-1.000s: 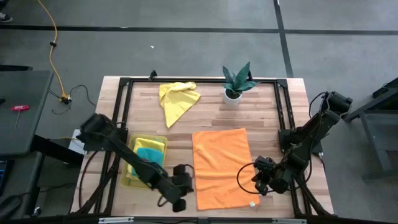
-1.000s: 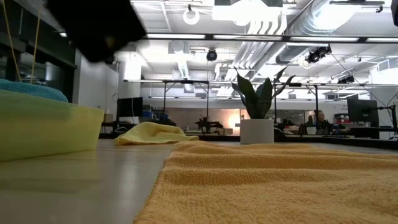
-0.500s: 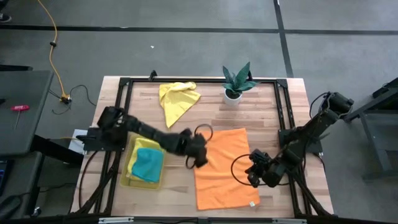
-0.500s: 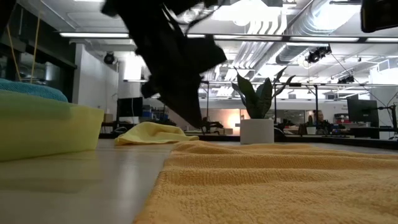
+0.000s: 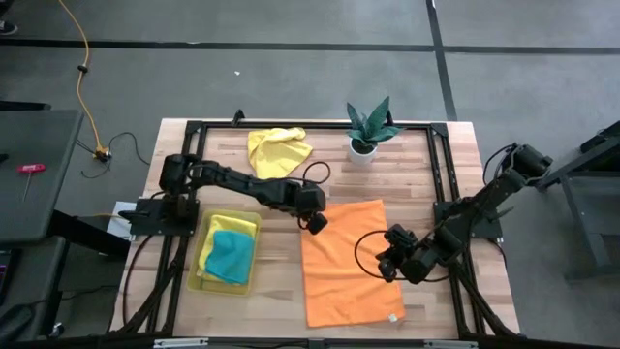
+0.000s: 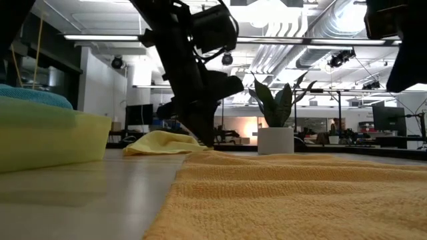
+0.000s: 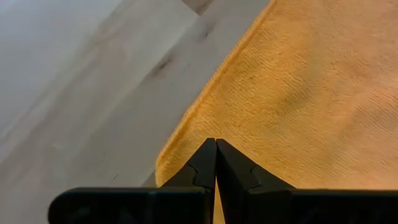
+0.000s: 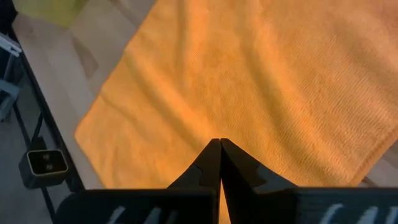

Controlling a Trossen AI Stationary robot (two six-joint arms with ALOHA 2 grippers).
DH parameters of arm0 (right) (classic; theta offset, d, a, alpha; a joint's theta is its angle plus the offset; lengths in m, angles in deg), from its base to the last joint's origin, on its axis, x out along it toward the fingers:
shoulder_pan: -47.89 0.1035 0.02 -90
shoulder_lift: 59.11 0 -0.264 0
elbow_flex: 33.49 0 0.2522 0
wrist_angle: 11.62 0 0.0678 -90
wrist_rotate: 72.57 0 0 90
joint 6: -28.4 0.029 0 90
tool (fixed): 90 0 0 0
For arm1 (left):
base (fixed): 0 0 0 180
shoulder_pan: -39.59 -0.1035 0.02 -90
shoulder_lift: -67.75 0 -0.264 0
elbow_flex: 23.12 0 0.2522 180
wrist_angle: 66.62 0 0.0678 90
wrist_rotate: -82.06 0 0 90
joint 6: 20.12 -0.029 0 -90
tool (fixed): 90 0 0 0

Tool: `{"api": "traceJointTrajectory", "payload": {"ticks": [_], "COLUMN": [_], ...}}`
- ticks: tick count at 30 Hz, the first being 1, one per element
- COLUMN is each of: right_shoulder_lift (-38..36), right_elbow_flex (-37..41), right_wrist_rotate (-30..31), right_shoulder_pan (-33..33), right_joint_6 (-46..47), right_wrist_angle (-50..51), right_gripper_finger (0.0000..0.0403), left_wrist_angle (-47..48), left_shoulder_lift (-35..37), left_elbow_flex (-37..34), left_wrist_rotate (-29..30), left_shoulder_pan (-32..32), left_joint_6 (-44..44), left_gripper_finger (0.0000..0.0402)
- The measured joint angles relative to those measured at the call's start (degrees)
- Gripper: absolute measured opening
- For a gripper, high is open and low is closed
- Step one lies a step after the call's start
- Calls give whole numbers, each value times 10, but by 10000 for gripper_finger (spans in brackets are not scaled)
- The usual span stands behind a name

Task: Fold microfiber towels
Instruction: Fold the orange microfiber cloth

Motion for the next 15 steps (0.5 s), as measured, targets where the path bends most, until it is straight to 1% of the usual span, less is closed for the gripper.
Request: {"api": "traceJointTrajectory", "payload": {"ticks": [6,12,15], "right_shoulder_lift": [0,0,0], "right_elbow_flex": [0,0,0], "right_wrist_rotate": [1,1,1], "right_shoulder_pan": [-21,-38,-47], "right_joint_6": [0,-8,-15], "right_wrist_angle": [13,19,17], "right_gripper_finger": [0,0,0], "left_wrist_angle": [25,75,73], "left_shoulder_lift": [0,-3,-15], "left_elbow_flex": [0,0,1], "left_wrist_rotate": [-77,-82,-82], "left_shoulder_pan": [-11,-15,-17], "left_joint_6": [-8,-46,-65], "left_gripper_finger": [0,0,0]}}
